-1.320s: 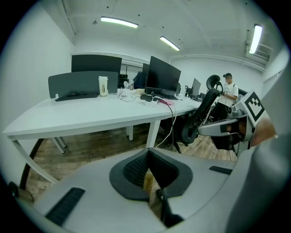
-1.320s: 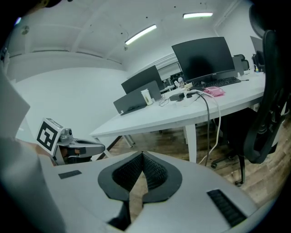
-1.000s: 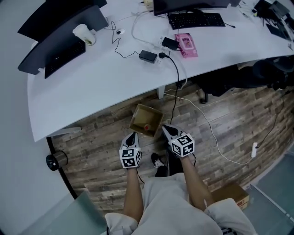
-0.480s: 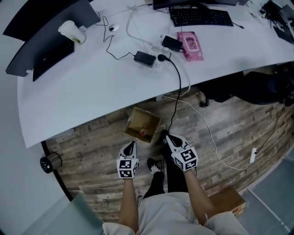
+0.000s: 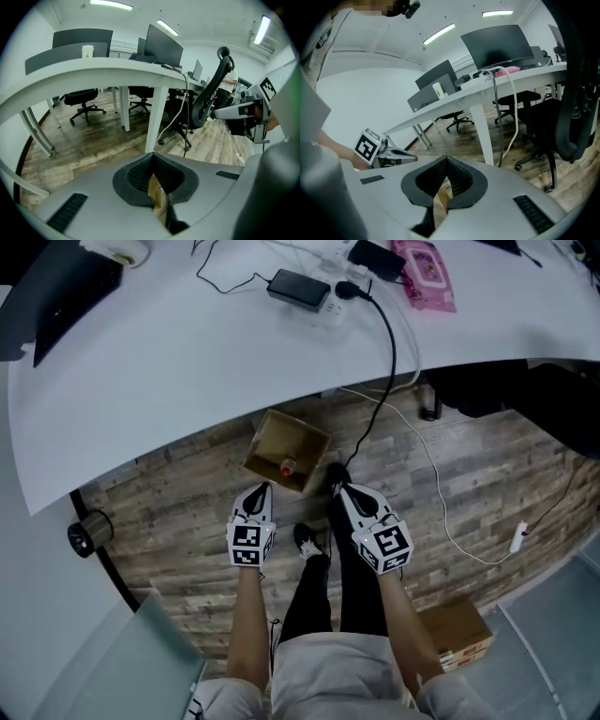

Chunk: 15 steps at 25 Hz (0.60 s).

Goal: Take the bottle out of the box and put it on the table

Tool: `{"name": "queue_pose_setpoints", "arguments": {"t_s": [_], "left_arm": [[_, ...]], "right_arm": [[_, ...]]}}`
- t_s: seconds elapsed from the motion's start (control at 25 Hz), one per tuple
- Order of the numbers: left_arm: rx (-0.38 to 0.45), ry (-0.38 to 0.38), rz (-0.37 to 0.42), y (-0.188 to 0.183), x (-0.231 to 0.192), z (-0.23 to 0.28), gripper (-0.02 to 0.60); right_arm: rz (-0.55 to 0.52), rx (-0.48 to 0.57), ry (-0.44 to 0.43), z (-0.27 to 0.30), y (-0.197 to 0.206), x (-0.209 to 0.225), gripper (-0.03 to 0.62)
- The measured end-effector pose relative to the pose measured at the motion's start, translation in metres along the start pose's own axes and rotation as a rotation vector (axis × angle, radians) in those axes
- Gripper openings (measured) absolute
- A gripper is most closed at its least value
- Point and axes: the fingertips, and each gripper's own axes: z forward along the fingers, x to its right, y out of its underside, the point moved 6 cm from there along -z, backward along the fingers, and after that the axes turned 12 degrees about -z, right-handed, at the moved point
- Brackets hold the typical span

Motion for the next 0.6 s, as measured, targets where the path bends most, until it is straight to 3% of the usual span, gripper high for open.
{"name": "queue_pose_setpoints", "arguments": {"t_s": [0.32, 0.6], "left_arm": [[-0.095, 0.002, 0.030, 0.097, -0.022, 0.062, 0.014], [-0.165, 0.055, 0.041, 0.174, -0.037, 0.100, 0.015]], "right_arm": [[-0.094, -0.155, -0.200, 0.035, 0.088, -0.031, 0.037], [-0.118, -0.151, -0.170, 0.063, 0.140, -0.021, 0.037]]}}
